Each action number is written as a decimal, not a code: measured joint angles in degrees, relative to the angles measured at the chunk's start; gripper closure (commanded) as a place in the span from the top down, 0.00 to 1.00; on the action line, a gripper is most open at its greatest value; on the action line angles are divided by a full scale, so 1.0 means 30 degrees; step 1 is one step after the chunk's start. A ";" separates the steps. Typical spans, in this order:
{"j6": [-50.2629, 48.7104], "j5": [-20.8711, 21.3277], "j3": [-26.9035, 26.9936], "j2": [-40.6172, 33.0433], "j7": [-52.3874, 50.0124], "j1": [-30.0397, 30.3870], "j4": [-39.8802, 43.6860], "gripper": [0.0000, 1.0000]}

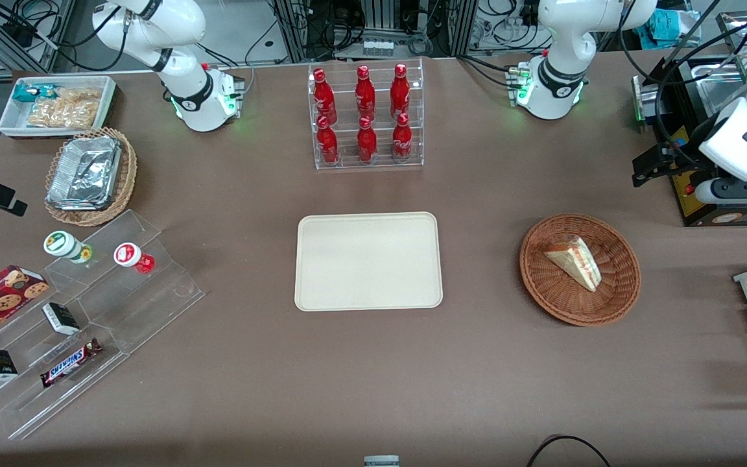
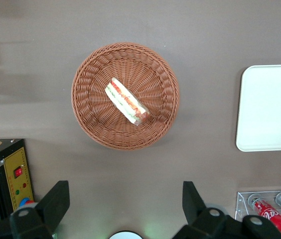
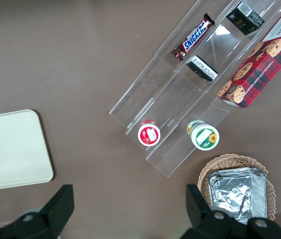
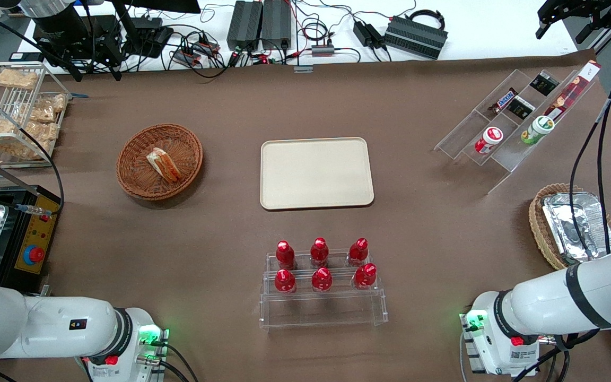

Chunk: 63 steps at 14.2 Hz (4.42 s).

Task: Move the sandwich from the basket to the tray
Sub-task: 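Move the left gripper down over the sandwich in the wicker basket, then close the left gripper on the wrapped sandwich wedge, then lift the sandwich and carry it with the left gripper over the tray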

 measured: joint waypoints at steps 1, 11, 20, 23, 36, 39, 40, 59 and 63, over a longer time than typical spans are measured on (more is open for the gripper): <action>0.0002 0.0000 0.0000 0.0043 0.0083 -0.0001 -0.0001 1.00; 0.7739 0.0085 0.0045 0.1198 0.0153 -0.0012 -0.6919 1.00; 1.7038 0.0085 0.0337 0.1255 -0.4586 0.0296 -1.3543 1.00; 1.7843 0.0088 0.0307 0.1741 -0.9163 0.0248 -1.3807 1.00; 1.9592 0.0087 0.0059 0.4316 -1.8177 -0.0165 -1.3789 0.09; 1.9416 0.0095 0.0056 0.4266 -1.7943 -0.0184 -1.3512 0.05; 1.8703 0.0118 0.0038 0.4159 -1.7419 -0.0197 -1.3206 0.03; 1.0285 0.0112 -0.0479 1.0106 -1.2831 -1.0562 -0.0842 0.00; 1.0313 0.0104 -0.0483 1.2549 -1.4936 -1.2242 0.1732 0.00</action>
